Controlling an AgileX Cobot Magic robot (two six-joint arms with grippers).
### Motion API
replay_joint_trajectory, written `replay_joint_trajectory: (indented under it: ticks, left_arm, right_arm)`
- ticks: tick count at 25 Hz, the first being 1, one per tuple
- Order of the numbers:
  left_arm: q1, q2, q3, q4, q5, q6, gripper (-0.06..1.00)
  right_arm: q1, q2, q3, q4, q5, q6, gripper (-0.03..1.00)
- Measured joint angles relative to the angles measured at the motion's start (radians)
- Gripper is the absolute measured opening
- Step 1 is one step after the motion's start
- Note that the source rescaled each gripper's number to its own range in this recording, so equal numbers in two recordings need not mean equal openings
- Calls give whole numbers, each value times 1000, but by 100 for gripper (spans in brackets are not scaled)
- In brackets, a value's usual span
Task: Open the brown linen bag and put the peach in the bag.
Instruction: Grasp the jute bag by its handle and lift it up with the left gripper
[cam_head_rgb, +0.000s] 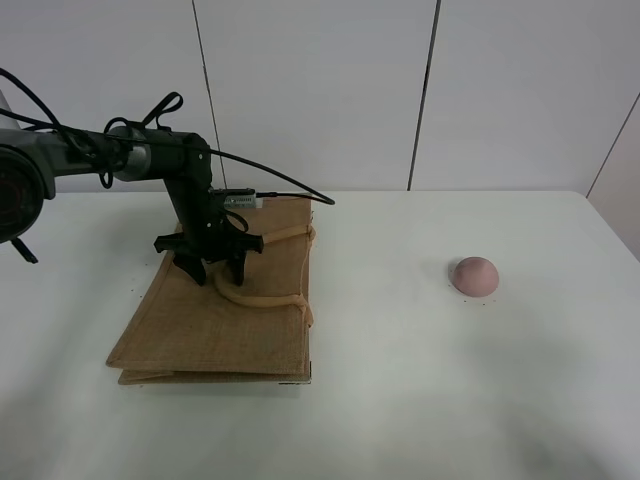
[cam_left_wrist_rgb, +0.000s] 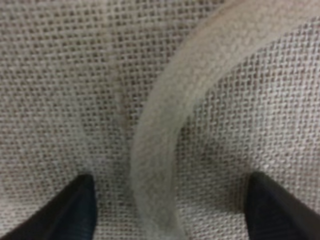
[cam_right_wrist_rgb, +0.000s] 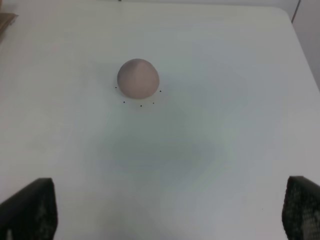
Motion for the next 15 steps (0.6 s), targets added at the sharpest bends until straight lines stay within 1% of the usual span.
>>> replay_joint_trajectory:
  ticks: [1, 2, 4, 6, 7, 11, 15]
  left_arm:
    - [0, 0, 0, 2, 0, 0, 80]
    - [0, 0, 0, 4, 0, -1, 69]
    - [0, 0, 0, -1, 0, -1, 43]
    - [0, -1, 0, -1, 0, -3, 12]
    - [0, -4, 0, -3, 0, -3, 1]
    - [0, -19, 0, 10, 5, -12, 1]
    - [0, -70, -23, 24, 49, -14, 1]
  right_arm:
    - [0, 0, 0, 0, 0, 0, 100]
    - [0, 0, 0, 0, 0, 0, 100]
    - [0, 0, 0, 0, 0, 0, 100]
    - [0, 0, 0, 0, 0, 0, 100]
    - [0, 0, 0, 0, 0, 0, 100]
    - [0, 0, 0, 0, 0, 0, 100]
    - [0, 0, 0, 0, 0, 0, 100]
